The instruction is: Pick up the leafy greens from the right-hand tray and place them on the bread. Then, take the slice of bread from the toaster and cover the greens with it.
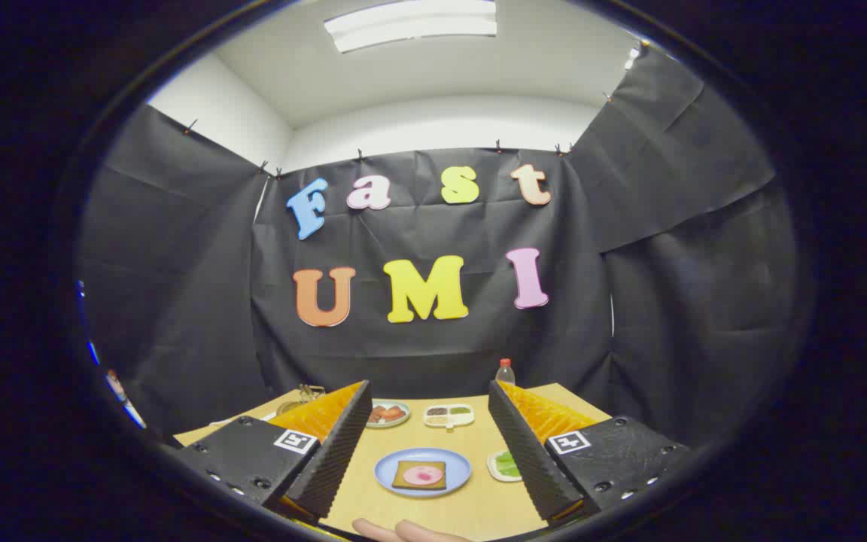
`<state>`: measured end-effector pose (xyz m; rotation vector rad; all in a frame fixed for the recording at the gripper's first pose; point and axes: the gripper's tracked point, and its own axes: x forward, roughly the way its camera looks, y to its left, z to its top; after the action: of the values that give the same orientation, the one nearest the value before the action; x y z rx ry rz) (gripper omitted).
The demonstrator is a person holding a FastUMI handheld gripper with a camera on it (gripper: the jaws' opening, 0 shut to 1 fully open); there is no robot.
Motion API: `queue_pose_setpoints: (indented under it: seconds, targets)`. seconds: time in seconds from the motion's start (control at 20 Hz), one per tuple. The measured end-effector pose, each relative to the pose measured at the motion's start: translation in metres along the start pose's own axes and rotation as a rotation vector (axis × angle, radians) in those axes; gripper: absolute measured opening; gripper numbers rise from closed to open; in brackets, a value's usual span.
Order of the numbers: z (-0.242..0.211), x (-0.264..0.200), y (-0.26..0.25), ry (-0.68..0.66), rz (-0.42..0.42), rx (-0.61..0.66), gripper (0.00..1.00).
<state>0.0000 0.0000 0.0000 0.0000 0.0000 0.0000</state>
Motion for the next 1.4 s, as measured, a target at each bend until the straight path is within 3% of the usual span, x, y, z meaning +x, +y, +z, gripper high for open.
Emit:
queue_pose_setpoints:
  seconds: [0.15,0.45,0.85,1.05,1.4]
  targets:
    - [-0.009,0.006,0.008,0.022,0.013,-0.028,0.95]
    - [-0.017,0.022,-0.006,0.062,0.007,0.041,0.95]
    - [-0.029,0.046,-0.027,0.045,0.004,-0.073,0.95]
    - [-0.045,0.075,-0.062,0.075,-0.039,-0.109,0.95]
    - [-0.114,0.139,-0.148,0.248,-0.15,-0.118,0.95]
